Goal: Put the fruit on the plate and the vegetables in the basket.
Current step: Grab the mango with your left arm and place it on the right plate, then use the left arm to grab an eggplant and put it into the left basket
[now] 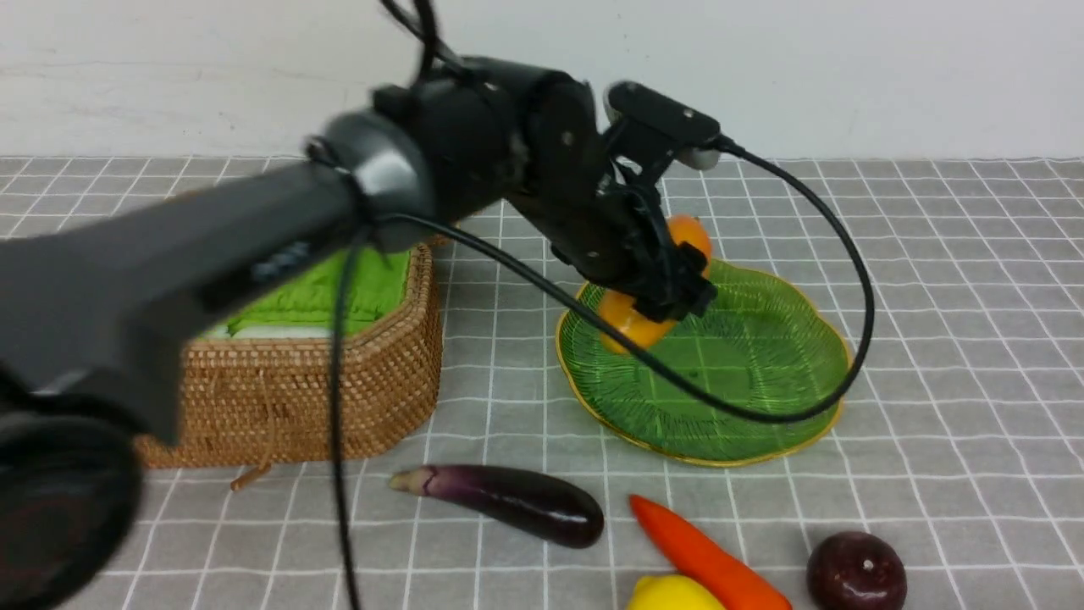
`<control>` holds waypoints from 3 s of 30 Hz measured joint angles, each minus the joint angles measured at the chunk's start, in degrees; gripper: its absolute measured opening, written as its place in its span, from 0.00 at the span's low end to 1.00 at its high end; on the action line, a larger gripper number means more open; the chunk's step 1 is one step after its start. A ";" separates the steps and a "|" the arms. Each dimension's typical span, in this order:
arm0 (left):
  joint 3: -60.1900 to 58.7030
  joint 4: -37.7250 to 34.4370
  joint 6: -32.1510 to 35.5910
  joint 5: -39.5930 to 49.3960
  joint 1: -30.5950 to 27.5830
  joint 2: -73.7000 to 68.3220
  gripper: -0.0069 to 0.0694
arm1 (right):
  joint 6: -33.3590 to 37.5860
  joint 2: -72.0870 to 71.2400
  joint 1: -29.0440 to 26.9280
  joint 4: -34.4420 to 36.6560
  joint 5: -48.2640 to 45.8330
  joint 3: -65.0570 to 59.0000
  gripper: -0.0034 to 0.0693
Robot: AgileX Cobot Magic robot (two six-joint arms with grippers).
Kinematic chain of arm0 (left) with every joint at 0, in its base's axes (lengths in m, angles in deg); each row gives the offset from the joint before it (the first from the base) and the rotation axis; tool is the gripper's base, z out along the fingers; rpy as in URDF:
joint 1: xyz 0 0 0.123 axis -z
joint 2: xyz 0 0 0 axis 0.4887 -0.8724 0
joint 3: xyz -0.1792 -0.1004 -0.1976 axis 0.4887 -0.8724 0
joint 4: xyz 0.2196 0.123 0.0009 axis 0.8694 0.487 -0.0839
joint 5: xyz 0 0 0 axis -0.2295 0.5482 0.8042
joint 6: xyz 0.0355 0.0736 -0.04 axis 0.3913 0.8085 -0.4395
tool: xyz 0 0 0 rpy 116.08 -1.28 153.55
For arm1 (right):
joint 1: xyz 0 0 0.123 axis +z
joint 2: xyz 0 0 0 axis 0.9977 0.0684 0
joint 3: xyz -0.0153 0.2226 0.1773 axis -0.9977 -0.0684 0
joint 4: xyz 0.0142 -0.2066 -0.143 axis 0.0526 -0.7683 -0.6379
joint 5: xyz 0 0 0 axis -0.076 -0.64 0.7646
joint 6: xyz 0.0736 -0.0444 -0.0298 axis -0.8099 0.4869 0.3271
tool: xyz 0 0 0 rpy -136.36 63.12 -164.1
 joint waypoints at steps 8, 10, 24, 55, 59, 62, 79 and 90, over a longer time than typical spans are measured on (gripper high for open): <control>2.12 0.06 -3.77 0.40 0.00 -8.06 0.75 | 0.00 0.00 0.00 0.00 0.00 0.00 0.38; 2.12 0.10 -3.82 0.63 0.00 -8.20 0.75 | 0.00 0.00 0.00 0.00 0.00 0.00 0.38; 2.19 3.27 -2.88 12.57 0.00 -1.46 0.91 | 0.00 0.00 0.00 0.00 0.00 0.00 0.38; -22.43 4.33 54.49 13.34 -0.13 2.37 0.71 | 0.00 0.00 0.00 0.00 0.00 0.00 0.38; -21.69 4.54 52.90 15.63 -0.14 2.29 0.59 | 0.00 0.00 0.00 0.00 0.00 0.00 0.38; -20.75 4.54 52.16 18.64 -0.14 3.74 0.60 | 0.00 0.00 0.00 0.00 0.00 0.00 0.38; -20.20 17.86 44.58 18.26 -11.08 30.55 0.60 | 0.00 0.00 0.00 0.00 0.00 0.00 0.38; -20.25 16.90 40.14 6.97 -21.78 20.45 0.68 | 0.00 0.00 0.00 0.00 0.00 0.00 0.38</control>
